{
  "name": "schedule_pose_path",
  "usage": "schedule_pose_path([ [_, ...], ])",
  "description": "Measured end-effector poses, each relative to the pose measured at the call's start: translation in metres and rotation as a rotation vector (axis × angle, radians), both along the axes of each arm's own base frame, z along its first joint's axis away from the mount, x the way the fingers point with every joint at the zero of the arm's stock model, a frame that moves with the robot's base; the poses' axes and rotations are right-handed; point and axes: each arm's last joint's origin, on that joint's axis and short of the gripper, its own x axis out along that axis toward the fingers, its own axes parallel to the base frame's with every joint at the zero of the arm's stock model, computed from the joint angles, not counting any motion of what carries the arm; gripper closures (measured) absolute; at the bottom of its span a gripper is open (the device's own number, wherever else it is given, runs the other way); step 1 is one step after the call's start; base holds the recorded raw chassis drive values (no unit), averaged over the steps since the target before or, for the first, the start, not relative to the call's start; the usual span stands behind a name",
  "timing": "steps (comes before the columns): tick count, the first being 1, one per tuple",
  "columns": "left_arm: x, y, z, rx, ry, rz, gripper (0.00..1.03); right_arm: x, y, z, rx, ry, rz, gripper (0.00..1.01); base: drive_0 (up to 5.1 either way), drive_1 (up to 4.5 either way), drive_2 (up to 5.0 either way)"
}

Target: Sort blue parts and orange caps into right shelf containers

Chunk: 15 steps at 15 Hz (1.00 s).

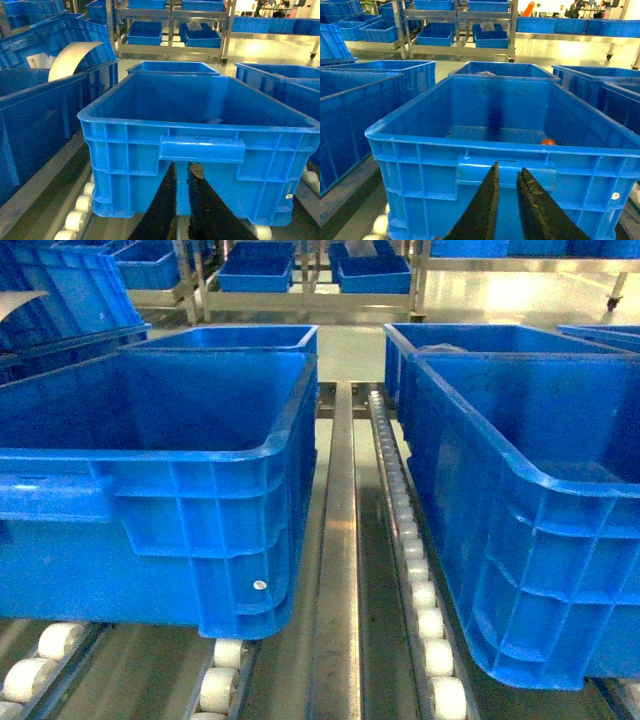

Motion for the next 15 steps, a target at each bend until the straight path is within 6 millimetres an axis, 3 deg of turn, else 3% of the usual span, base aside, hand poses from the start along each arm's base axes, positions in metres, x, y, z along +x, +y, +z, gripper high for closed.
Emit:
schedule_pose_path([
  [1, 0.0000, 0.0000, 0.0000, 0.000, 0.000, 0.000, 0.90, 0.0000, 0.0000, -0.0001, 0.000, 0.001, 0.000, 0.82, 0.0, 0.00, 0.0],
  [3, 0.0000, 0.0000, 0.0001, 0.000, -0.001, 0.000, 0.85, 0.0000, 0.0000, 0.0000, 0.000, 0.000, 0.000, 0.77, 0.0, 0.00, 0.0],
  [4, 0.0000, 0.0000, 0.0000, 0.000, 0.000, 0.000, 0.76, 0.0000, 0.0000, 0.0000, 0.000, 0.000, 0.000, 0.67, 0.0, 0.00, 0.0],
  [9, 0.0000, 0.0000, 0.0001, 0.000, -0.001, 0.000, 0.13, 0.0000, 0.0000, 0.0000, 0.000, 0.000, 0.000, 0.02, 0.0, 0.00, 0.0],
  [10, 0.0000, 0.0000, 0.0001, 0.001, -0.001, 0.000, 0.03, 0.0000, 0.0000, 0.0000, 0.002, 0.000, 0.000, 0.04, 0.0, 0.00, 0.0],
  [15, 0.0000, 0.0000, 0.0001, 0.001, -0.001, 0.000, 0.05, 0.0000, 0.0000, 0.0000, 0.002, 0.000, 0.000, 0.03, 0.0, 0.00, 0.0],
])
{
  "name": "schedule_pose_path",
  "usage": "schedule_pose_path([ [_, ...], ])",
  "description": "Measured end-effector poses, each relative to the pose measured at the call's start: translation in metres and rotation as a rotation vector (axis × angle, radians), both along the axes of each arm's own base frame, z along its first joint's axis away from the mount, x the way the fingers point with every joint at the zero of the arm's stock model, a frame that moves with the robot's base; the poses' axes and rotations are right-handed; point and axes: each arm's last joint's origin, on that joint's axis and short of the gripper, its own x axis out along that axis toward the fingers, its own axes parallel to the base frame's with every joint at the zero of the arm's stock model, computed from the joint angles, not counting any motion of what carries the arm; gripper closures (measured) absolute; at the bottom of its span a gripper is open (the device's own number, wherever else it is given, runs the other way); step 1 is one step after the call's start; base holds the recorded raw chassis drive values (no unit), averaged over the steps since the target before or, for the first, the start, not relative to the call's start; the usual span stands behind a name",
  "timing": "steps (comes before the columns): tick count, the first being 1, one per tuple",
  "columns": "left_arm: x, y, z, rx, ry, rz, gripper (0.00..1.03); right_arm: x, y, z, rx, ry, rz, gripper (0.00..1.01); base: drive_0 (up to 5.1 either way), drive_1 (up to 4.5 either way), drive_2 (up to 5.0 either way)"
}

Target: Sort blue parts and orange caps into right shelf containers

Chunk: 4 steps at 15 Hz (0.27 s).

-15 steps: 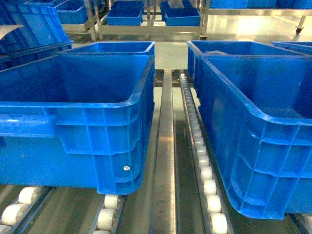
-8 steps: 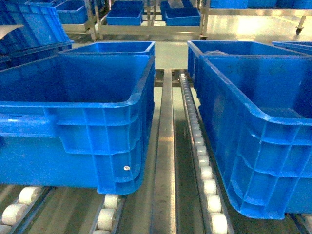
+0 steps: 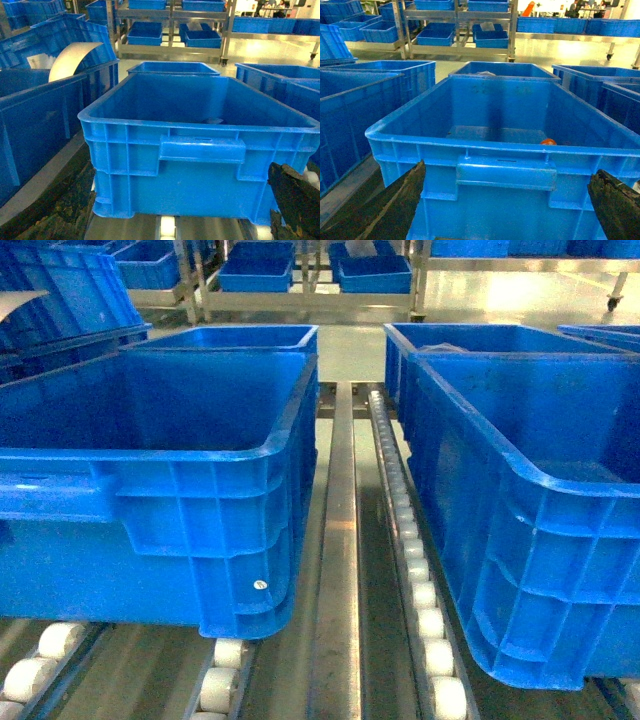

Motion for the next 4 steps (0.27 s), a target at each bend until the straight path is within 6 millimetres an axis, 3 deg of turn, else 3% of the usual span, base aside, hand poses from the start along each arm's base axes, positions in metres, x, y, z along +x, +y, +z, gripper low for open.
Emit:
schedule_pose_path([
  [4, 0.0000, 0.0000, 0.0000, 0.000, 0.000, 0.000, 0.05, 0.0000, 0.0000, 0.0000, 0.000, 0.000, 0.000, 0.03, 0.0, 0.00, 0.0],
])
